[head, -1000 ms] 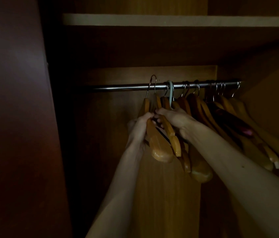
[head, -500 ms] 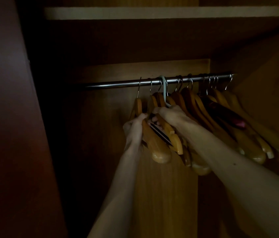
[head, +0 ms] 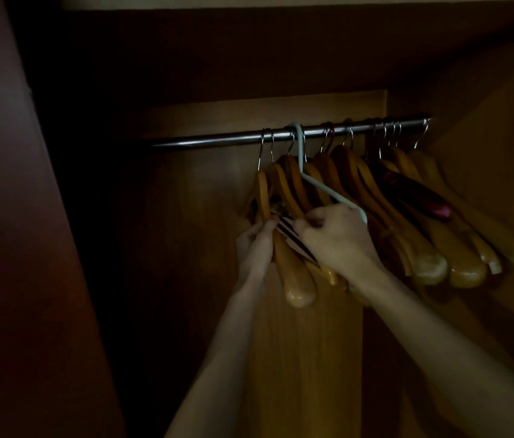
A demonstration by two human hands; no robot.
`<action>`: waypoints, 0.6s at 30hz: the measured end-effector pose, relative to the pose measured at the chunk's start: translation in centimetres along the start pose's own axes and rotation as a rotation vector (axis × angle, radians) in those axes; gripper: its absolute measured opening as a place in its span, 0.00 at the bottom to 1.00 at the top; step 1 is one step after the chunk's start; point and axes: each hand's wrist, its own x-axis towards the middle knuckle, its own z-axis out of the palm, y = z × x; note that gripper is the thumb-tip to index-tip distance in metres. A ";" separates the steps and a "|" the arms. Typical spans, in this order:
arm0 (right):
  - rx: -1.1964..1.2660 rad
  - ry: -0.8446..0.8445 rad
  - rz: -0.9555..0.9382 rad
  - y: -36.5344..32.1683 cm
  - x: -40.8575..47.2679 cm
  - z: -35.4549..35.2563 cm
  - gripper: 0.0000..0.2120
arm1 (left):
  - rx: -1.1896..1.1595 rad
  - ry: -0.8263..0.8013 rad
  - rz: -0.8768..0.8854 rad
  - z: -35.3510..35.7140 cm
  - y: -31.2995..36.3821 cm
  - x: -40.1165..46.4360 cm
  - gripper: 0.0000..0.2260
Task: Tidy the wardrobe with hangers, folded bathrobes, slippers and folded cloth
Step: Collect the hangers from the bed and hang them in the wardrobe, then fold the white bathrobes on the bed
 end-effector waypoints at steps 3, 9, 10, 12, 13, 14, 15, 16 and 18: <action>-0.064 0.062 -0.162 2.1 -4.1 -0.7 0.06 | -0.015 0.120 0.066 -0.1 -2.2 -1.7 0.10; -0.022 0.099 -0.278 9.0 -11.8 0.0 0.15 | 0.106 0.196 0.114 -1.0 -9.3 -4.9 0.08; -0.045 0.016 -0.258 10.8 -13.4 0.7 0.15 | 0.140 0.186 0.072 -1.1 -11.0 -5.6 0.08; -0.079 -0.218 -0.134 15.2 -16.5 2.2 0.13 | 0.222 0.127 -0.057 -1.3 -14.6 -7.4 0.09; -0.092 -0.326 -0.053 17.8 -18.1 3.1 0.12 | 0.284 0.065 -0.131 -1.4 -16.7 -8.5 0.09; -0.101 -0.415 0.026 20.6 -19.9 3.9 0.10 | 0.365 -0.017 -0.201 -1.5 -18.9 -9.9 0.08; -0.095 -0.480 0.097 23.1 -21.9 4.6 0.09 | 0.456 -0.115 -0.267 -1.6 -21.4 -11.5 0.07; -0.076 -0.518 0.158 25.4 -24.0 5.1 0.08 | 0.545 -0.219 -0.325 -1.7 -23.8 -13.3 0.06; -0.013 -0.526 0.263 29.0 -28.2 5.5 0.07 | 0.723 -0.457 -0.424 -1.9 -28.8 -17.2 0.05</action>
